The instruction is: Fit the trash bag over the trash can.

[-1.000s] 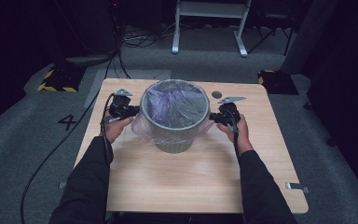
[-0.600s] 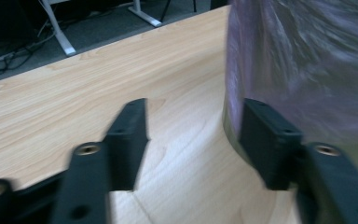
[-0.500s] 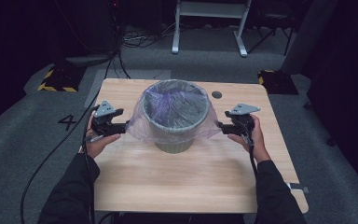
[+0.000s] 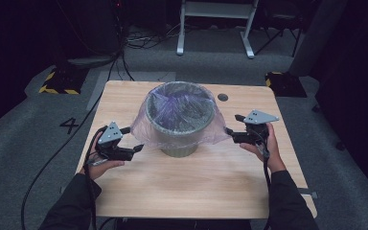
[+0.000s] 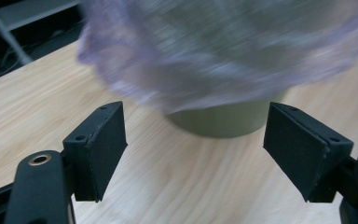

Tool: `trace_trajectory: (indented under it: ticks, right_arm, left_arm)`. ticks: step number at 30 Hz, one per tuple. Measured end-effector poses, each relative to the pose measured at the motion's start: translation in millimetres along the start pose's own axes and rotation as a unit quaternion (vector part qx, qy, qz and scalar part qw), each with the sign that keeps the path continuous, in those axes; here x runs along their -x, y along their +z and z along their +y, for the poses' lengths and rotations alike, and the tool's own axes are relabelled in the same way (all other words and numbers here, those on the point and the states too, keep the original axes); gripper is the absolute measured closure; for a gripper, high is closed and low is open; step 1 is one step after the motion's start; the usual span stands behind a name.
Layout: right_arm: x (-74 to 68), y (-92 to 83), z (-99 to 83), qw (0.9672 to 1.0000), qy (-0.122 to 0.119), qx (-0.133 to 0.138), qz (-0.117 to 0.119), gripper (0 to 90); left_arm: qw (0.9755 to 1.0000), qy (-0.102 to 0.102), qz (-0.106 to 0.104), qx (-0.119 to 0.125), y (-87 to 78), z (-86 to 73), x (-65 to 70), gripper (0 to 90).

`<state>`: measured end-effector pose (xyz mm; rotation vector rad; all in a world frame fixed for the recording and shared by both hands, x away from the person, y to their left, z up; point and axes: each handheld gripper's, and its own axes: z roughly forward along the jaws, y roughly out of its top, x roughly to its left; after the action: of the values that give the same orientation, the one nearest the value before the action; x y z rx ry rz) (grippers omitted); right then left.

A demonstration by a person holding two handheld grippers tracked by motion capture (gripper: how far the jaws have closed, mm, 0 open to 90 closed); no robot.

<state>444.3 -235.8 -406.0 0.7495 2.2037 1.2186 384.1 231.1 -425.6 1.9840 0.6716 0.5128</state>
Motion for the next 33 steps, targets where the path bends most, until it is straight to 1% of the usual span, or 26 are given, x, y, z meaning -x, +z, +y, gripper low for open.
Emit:
trace_trajectory:
  ticks: [2,4,5,7,8,9,10,11,12,14,15,16,18,19,20,22,24,25,26,27,28,29,30,31,32,33]
  right_arm:
    - [1.5,-2.6,-1.7,0.9998,-0.004,-0.013,-0.014,31.8]
    - [6.0,-3.4,-4.5,0.9994,0.009,-0.024,-0.022,33.2]
    - [9.2,-2.8,-6.8,0.9986,0.015,-0.037,-0.035,33.4]
    - [12.2,-0.4,-9.7,0.9954,0.019,-0.063,-0.071,38.4]
    - [12.9,0.5,-10.5,0.9952,0.021,-0.065,-0.071,43.1]
    - [12.4,1.3,-11.0,0.9965,0.025,-0.059,-0.054,48.2]
    - [11.0,1.5,-10.5,0.9971,0.024,-0.053,-0.049,53.9]
    - [9.5,1.7,-9.7,0.9976,0.02,-0.046,-0.047,63.6]
    - [8.5,1.7,-9.0,0.9985,0.018,-0.037,-0.035,66.6]
    - [7.0,2.8,-7.9,0.9993,0.018,-0.024,-0.022,77.4]
    - [6.3,3.3,-7.7,0.9994,0.018,-0.022,-0.018,80.5]
    - [5.2,4.6,-7.7,0.9995,0.02,-0.021,-0.009,84.2]
    - [3.2,6.9,-8.1,0.9994,0.02,-0.027,-0.004,89.8]
    - [1.2,8.7,-10.0,0.9996,0.013,-0.026,-0.004,90.0]
    - [0.1,11.2,-13.0,0.9994,0.016,-0.031,0.004,90.0]
    - [-1.1,14.8,-17.5,0.999,0.014,-0.042,0.006,90.0]
    - [-0.9,19.1,-24.6,0.9983,0.025,-0.051,0.011,90.0]
    - [0.0,19.2,-26.0,0.9983,0.027,-0.051,0.011,90.0]
    - [1.2,18.7,-27.2,0.9983,0.033,-0.048,0.01,87.6]
    - [2.8,17.6,-28.0,0.9982,0.038,-0.045,0.005,81.1]
    - [4.5,16.5,-28.3,0.998,0.045,-0.044,-0.004,68.2]
    - [6.6,15.3,-28.2,0.9975,0.054,-0.045,-0.013,62.7]
    - [8.2,13.4,-28.5,0.9973,0.059,-0.043,-0.009,62.4]
    - [10.0,9.2,-29.0,0.9976,0.062,-0.032,-0.007,58.7]
    - [11.2,5.5,-28.5,0.9977,0.062,-0.027,-0.011,53.8]
    - [12.2,2.5,-27.8,0.9977,0.061,-0.024,-0.017,49.8]
  left_arm:
    - [0.9999,0.008,-0.008,0.005,2.4,5.8,4.2,20.0]
    - [0.9998,0.013,-0.011,0.005,6.1,10.1,6.9,19.9]
    - [0.9997,0.015,-0.02,0.004,8.0,11.7,7.8,20.5]
    - [0.9994,0.026,-0.023,0.006,10.6,13.8,10.6,24.5]
    - [0.9991,0.03,-0.029,0.008,12.1,15.2,12.0,30.2]
    - [0.999,0.036,-0.026,0.008,13.1,16.3,13.4,37.8]
    - [0.9989,0.041,-0.022,0.009,13.9,16.9,15.0,43.0]
    - [0.9984,0.051,-0.023,0.008,14.3,17.4,15.5,55.1]
    - [0.9979,0.059,-0.026,0.007,15.0,17.5,16.4,66.4]
    - [0.9969,0.074,-0.027,0.003,16.4,17.5,17.5,80.6]
    - [0.9966,0.078,-0.025,-0.001,17.9,17.4,17.4,85.9]
    - [0.9966,0.078,-0.026,-0.004,19.5,17.1,16.8,89.8]
    - [0.9962,0.079,-0.032,-0.016,23.2,15.6,16.1,89.9]
    - [0.996,0.08,-0.033,-0.023,25.8,13.4,16.3,89.9]
    - [0.996,0.079,-0.033,-0.026,27.5,11.7,16.3,89.9]
    - [0.9961,0.075,-0.031,-0.035,31.4,7.0,16.2,89.9]
    - [0.9968,0.064,-0.029,-0.037,33.5,1.5,14.5,90.0]
    - [0.9972,0.06,-0.028,-0.036,33.0,0.0,13.7,90.0]
    - [0.9974,0.057,-0.028,-0.033,31.5,-1.0,13.2,89.9]
    - [0.9978,0.055,-0.025,-0.029,29.2,-1.7,12.8,89.9]
    - [0.9982,0.05,-0.023,-0.022,26.7,-2.2,12.4,88.4]
    - [0.9986,0.044,-0.019,-0.019,24.8,-2.3,12.1,77.4]
    - [0.9992,0.034,-0.013,-0.013,21.7,-3.0,11.9,72.0]
    - [0.9995,0.028,-0.007,-0.01,19.8,-3.4,11.4,61.2]
    - [0.9997,0.023,0.0,-0.011,18.6,-3.7,11.1,51.1]
    - [0.9998,0.014,0.004,-0.011,17.1,-4.4,10.5,44.4]
